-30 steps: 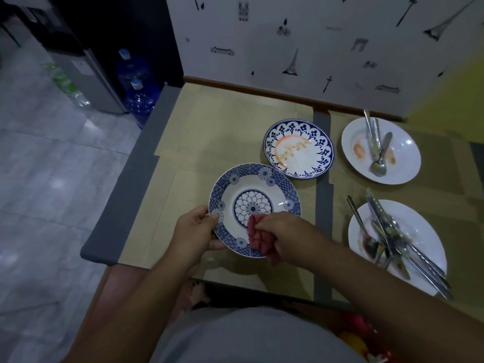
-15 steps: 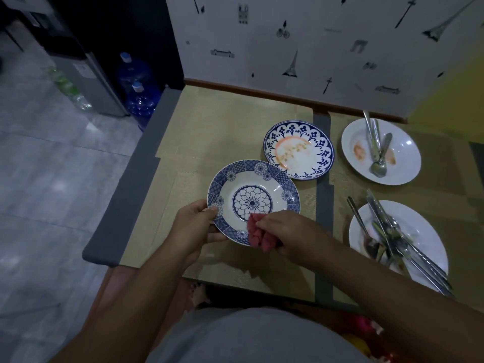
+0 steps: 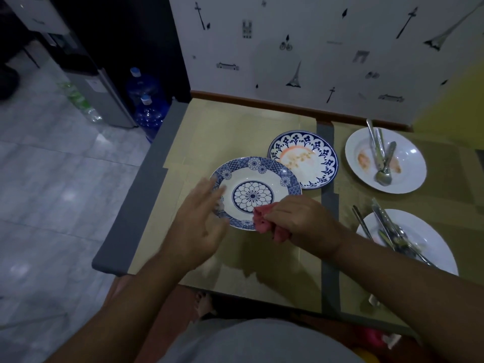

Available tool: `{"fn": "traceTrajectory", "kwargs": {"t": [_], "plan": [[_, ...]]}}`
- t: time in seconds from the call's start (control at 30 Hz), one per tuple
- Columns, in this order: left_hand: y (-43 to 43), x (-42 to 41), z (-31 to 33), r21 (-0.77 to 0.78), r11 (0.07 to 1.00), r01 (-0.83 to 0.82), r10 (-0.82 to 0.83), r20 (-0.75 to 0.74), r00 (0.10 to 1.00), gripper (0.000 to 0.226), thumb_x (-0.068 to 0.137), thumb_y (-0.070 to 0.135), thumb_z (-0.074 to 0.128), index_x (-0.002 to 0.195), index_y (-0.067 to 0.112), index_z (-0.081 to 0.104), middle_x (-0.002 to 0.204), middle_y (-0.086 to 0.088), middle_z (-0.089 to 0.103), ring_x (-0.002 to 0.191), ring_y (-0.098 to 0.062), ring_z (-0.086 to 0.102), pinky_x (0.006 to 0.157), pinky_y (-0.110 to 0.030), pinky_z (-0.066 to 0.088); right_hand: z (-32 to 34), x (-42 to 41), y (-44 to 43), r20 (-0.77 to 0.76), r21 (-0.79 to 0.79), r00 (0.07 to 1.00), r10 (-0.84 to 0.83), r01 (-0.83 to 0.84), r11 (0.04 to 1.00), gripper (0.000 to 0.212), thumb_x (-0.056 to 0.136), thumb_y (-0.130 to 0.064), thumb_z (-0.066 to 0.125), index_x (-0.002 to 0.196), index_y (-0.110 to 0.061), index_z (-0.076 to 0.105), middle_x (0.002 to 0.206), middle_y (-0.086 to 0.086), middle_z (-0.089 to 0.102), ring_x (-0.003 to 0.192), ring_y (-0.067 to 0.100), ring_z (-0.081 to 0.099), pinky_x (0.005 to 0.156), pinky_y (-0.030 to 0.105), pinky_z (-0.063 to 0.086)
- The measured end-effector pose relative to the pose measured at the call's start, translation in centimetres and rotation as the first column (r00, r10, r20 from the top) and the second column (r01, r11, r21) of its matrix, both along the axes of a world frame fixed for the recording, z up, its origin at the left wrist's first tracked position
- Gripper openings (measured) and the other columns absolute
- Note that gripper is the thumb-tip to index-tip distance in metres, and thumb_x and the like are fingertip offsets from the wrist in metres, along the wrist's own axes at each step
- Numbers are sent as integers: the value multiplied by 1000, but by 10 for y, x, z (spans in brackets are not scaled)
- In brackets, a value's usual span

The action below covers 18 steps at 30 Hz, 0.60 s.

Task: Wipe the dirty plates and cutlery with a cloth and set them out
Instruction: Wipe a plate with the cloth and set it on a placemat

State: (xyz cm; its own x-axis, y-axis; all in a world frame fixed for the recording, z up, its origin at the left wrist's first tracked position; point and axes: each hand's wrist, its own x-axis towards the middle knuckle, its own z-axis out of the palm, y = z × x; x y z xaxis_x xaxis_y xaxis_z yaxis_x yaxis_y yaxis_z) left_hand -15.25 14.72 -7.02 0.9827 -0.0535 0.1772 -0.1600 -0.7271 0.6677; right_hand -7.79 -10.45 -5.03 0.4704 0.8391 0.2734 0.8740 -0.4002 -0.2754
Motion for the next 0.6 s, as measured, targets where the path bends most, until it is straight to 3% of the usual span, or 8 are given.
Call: {"fn": "traceTrajectory", "kwargs": {"t": [0.1,0.23,0.4,0.53,0.6], "plan": [[4,1,-9,295,914,279,-323,113,940,56,86,21,70,140,13,58,147,-3,54,144,-22,41,119,-46,31,0,2,2,6,-16,1000,-19,19,1000,15,87,-26,66,88,-14,74,83,5,70,73,27,64,62,40,52],[4,11,-12,407,873,268,-371,201,906,35,81,7,80,115,13,76,115,-7,75,108,-25,71,101,-50,52,2,-3,5,20,19,1000,-21,20,1000,20,92,-27,61,92,-12,74,86,7,71,76,27,65,66,40,52],[6,13,-12,374,907,192,-311,289,905,29,80,-2,74,105,11,79,101,-8,78,88,-23,75,90,-45,59,15,1,12,-73,-1,994,-78,78,997,17,88,-23,63,101,-16,71,90,0,66,83,19,59,72,41,48],[0,10,-9,228,965,129,-182,233,955,24,83,12,75,106,16,79,95,-2,79,81,-23,74,71,-33,60,33,-13,14,-102,-100,960,-262,252,962,54,79,-41,65,130,-24,55,122,-4,52,114,13,45,98,31,35],[-7,7,-6,98,992,74,-92,190,977,23,87,20,70,108,18,78,94,1,79,79,-18,73,65,-28,58,39,-17,16,-171,-47,940,-295,291,956,53,87,-38,59,136,-23,48,133,-3,42,124,12,35,103,28,28]]}}
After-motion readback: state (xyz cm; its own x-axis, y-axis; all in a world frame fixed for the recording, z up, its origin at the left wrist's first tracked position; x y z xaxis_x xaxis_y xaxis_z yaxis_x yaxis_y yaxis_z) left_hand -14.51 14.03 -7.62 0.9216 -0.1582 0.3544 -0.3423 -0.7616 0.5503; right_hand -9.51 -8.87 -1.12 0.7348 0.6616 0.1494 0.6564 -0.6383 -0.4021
